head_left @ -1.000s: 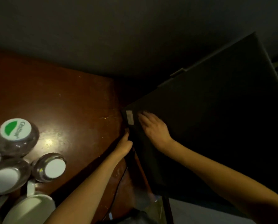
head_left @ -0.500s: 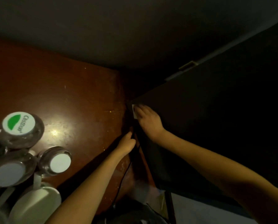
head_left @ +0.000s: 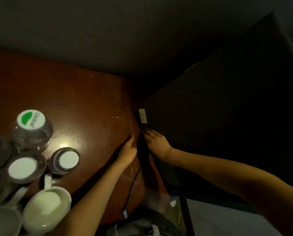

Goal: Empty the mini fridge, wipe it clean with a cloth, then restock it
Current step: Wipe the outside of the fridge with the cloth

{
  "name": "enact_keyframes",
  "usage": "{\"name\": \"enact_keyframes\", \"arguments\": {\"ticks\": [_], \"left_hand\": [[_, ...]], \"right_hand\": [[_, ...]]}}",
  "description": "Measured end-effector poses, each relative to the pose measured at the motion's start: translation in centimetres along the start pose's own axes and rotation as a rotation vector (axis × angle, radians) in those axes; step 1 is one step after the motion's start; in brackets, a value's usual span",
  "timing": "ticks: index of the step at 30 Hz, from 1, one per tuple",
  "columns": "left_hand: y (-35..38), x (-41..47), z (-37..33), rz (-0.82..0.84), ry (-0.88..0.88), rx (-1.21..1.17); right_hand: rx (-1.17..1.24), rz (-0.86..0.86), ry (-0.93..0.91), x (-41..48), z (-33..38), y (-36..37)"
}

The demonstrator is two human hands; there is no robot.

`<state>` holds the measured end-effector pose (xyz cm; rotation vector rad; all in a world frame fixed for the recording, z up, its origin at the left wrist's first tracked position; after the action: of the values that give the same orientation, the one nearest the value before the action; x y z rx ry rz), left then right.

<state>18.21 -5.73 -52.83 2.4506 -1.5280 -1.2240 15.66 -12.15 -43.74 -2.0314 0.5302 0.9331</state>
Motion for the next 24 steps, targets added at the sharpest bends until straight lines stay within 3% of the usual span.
{"name": "enact_keyframes", "arguments": {"ticks": [4,8,13,17,19,24], "left_hand": [[5.4,-0.9,2.9,0.113,-0.117,0.018],[10.6,-2.6,3.3,0.179,-0.11,-0.042],[13.5,-1.9,5.6,0.146,-0.117,-0.137],[15.5,-1.6,5.9,0.157,0.037,-0.343],[15.9,-1.7,7.0,0.19,0.018,-0.442],[16.7,-3.5,8.2,0.083,0.002,-0.31]], "right_hand": [[0.011,-0.332,0.184,0.2,-7.0,-7.1],[0.017,-0.101,0.035,2.8,-5.0,-5.4],[-0.063,0.135,-0.339,-5.4,0.8,-0.2],[-0.109,0.054,-0.243,-2.9,-3.4,-2.8],[-0.175,0.012,-0.199,0.2,-3.1,-3.3],[-0.12,0.195,-0.345,-3.5,2.8,2.2]]}}
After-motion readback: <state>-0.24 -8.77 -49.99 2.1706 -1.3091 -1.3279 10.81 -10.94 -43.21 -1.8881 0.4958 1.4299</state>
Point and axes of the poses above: each hand's wrist, its own x-axis towards the middle knuckle, its own y-axis out of the palm, z = x × y, the point moved 8 cm from there along x, towards the middle knuckle, and after that the axes turned 8 degrees about -y, right-handed, at the moved point
